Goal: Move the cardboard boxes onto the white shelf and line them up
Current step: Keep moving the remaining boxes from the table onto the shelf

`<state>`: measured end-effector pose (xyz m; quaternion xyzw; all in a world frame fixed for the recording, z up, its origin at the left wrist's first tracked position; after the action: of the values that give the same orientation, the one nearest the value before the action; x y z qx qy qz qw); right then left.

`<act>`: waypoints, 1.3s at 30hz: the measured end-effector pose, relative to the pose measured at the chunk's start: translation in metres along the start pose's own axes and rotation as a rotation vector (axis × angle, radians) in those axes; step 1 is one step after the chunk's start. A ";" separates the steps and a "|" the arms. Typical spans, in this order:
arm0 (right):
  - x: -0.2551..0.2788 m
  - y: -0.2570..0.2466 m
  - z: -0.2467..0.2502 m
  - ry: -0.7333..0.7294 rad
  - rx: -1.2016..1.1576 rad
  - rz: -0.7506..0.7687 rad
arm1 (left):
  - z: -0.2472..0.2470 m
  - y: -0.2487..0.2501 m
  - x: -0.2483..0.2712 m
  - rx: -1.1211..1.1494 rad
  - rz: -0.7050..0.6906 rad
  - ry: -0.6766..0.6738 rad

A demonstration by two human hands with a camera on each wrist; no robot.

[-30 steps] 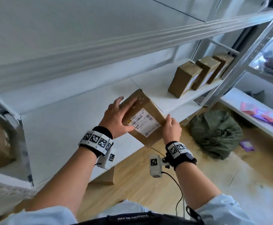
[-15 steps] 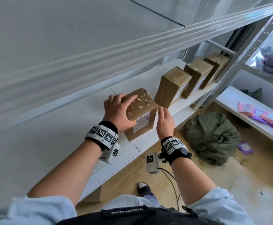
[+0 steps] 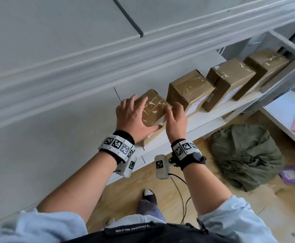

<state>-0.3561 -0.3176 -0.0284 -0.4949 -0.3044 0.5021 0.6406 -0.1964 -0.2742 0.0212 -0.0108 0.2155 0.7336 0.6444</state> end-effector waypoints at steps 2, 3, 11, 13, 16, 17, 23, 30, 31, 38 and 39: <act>-0.001 0.006 0.000 0.007 -0.012 0.001 | 0.000 -0.009 0.006 0.031 0.062 0.001; 0.000 0.009 0.001 0.011 -0.021 -0.009 | 0.002 -0.014 0.011 0.047 0.086 -0.004; 0.045 0.026 0.003 0.000 -0.006 -0.087 | 0.025 -0.049 0.067 0.133 0.213 -0.005; 0.064 0.030 0.005 -0.010 0.030 -0.097 | 0.030 -0.056 0.088 0.149 0.245 -0.001; 0.097 0.032 0.004 -0.055 0.106 -0.091 | 0.040 -0.071 0.125 0.135 0.269 -0.021; 0.111 0.031 0.003 -0.074 0.129 -0.072 | 0.045 -0.077 0.139 0.130 0.273 -0.027; 0.211 -0.002 -0.010 -0.201 0.229 0.154 | 0.091 -0.124 0.238 0.099 0.323 -0.011; 0.355 -0.066 -0.038 -0.369 0.234 0.504 | 0.164 -0.195 0.369 0.038 0.457 0.076; 0.377 -0.075 -0.043 -0.398 0.230 0.542 | 0.174 -0.205 0.386 0.021 0.478 0.088; 0.498 -0.121 -0.078 -0.551 0.181 0.730 | 0.235 -0.266 0.478 -0.037 0.618 0.154; 0.514 -0.127 -0.085 -0.576 0.181 0.759 | 0.243 -0.276 0.487 -0.047 0.637 0.164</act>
<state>-0.0775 0.1387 0.0081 -0.3542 -0.2226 0.8413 0.3423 0.0466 0.2858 0.0153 -0.0167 0.2424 0.8998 0.3624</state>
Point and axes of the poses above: each hand's wrist, its own x-axis away from the middle knuckle, its own z-axis out of the back of the hand, y = z × x, the point moved 4 cm from there along -x, towards the middle knuckle, and after that the axes turned 9 degrees about y, right-handed, at the moved point
